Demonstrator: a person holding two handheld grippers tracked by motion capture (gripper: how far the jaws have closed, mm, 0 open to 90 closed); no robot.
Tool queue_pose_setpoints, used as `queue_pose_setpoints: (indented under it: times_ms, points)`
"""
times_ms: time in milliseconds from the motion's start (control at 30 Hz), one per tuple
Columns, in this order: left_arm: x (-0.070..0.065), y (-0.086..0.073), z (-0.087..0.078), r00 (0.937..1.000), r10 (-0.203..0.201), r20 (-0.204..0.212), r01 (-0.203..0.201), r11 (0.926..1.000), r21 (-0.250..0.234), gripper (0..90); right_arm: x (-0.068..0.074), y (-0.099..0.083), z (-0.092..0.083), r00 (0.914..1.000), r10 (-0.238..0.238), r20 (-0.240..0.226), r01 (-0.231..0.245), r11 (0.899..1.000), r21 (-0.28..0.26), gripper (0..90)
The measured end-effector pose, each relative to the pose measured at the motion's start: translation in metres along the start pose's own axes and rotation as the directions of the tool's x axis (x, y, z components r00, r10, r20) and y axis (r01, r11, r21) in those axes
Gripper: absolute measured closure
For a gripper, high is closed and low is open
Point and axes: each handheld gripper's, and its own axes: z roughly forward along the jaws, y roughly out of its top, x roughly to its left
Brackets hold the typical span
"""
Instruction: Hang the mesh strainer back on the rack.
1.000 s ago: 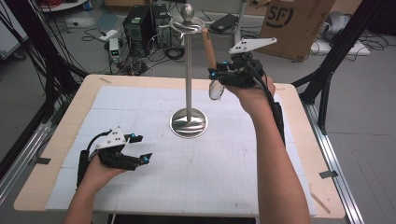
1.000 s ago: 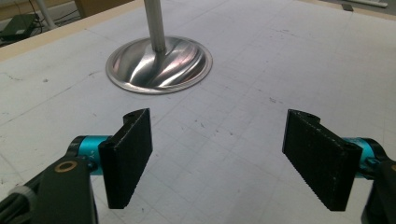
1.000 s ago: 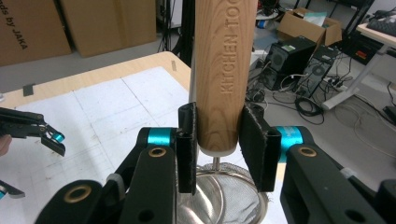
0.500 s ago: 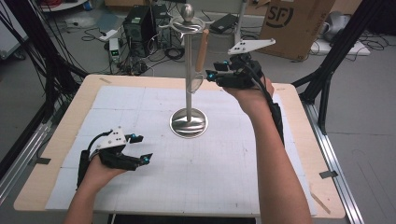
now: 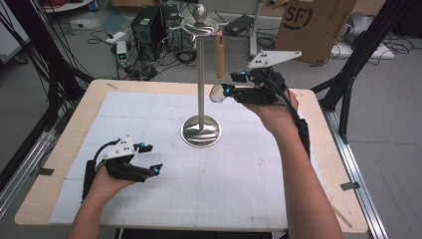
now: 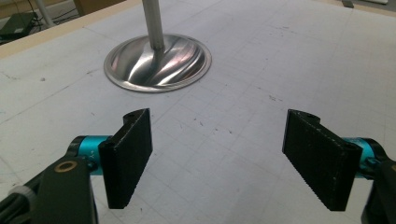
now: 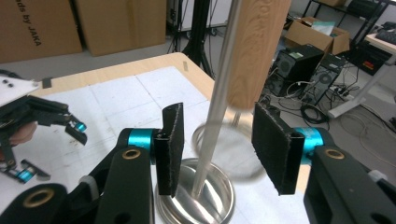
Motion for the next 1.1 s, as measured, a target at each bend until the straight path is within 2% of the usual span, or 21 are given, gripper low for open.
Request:
queue_pose_setpoints:
  times_ms: [200, 467, 567, 867, 1100]
  points:
    - [0.000, 0.000, 0.000, 1.0000, -0.003, 0.001, 0.003, 1.0000, 0.000, 24.8, 0.005, -0.012, -0.008, 0.9998, -0.017, -0.010, 0.017, 1.000, -0.008, 50.5]
    - [0.000, 0.000, -0.001, 1.0000, -0.006, 0.001, 0.006, 1.0000, -0.006, 24.8, 0.007, -0.034, -0.016, 0.9997, -0.004, -0.023, 0.003, 1.000, -0.021, 48.6]
    - [0.000, 0.000, 0.000, 1.0000, -0.003, 0.004, 0.003, 1.0000, -0.007, 24.8, 0.007, -0.044, -0.019, 0.9997, 0.007, -0.025, -0.007, 1.000, -0.023, 47.6]
    - [-0.001, 0.000, -0.001, 1.0000, -0.002, 0.003, 0.002, 1.0000, -0.006, 24.8, 0.007, -0.084, -0.027, 0.9964, 0.080, -0.028, -0.081, 0.996, -0.023, 44.0]
    - [-0.001, 0.000, 0.000, 1.0000, -0.001, 0.006, 0.001, 1.0000, -0.003, 24.8, 0.008, -0.112, -0.031, 0.9938, 0.109, -0.025, -0.109, 0.994, -0.028, 42.8]
